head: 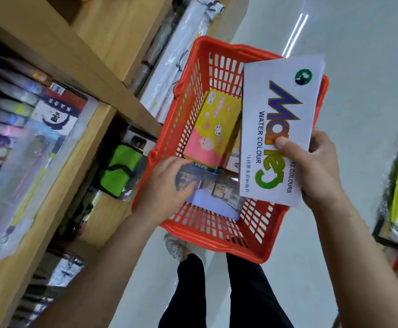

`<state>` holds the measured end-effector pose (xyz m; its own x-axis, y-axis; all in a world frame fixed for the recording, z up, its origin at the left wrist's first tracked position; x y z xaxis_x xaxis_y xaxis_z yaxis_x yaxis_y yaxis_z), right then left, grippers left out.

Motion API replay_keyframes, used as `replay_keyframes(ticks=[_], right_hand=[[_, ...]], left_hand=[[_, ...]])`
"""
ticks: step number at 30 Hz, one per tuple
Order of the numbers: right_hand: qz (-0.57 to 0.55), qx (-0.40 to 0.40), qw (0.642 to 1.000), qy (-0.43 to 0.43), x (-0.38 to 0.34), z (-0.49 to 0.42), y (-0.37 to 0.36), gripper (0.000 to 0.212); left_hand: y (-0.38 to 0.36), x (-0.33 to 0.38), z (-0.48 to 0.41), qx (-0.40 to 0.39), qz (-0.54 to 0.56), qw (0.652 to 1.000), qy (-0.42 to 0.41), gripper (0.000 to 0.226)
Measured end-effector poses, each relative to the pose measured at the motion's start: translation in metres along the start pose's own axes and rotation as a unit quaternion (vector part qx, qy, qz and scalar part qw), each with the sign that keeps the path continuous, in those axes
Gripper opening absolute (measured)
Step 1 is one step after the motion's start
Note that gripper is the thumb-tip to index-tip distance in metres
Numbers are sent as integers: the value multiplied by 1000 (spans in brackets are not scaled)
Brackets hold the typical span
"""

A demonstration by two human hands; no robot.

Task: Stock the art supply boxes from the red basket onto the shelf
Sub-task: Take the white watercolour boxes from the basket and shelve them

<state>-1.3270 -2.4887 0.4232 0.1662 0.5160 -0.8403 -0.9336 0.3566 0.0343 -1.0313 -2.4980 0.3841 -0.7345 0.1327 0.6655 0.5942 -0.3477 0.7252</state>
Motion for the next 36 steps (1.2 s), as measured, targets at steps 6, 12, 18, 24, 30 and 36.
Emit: replay_keyframes(ticks=[6, 12, 18, 24, 30, 36], right_hand=[[-61, 47, 997, -14, 6, 17, 47, 21], [-127, 43, 988, -70, 42, 27, 54, 10], [-147, 44, 983, -98, 53, 22, 48, 12], [-132, 39, 984, -115, 50, 18, 40, 29], [-127, 5, 985, -118, 16, 35, 24, 13], [-137, -81, 982, -104, -61, 76, -4, 35]], left_hand=[[-116, -46, -44, -269, -118, 956, 8, 64], [-146, -65, -51, -289, -272, 917, -46, 79], [-148, -63, -54, -304, -340, 889, -38, 76], [-124, -37, -40, -336, -274, 901, -30, 33], [-27, 21, -7, -186, -237, 953, -27, 33], [86, 68, 40, -7, -163, 984, 68, 33]])
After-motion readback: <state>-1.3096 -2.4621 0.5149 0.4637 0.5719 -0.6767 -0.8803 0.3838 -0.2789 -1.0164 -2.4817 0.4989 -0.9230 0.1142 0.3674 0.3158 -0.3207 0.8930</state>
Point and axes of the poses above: each hand's wrist, its own z-axis away from the middle knuckle, its own y-axis out of the back of the hand, x = y × z, the point moved 9 cm from there along -z, towards the middle knuckle, and after that the axes turned 4 degrees about -y, right-handed, at the moved point
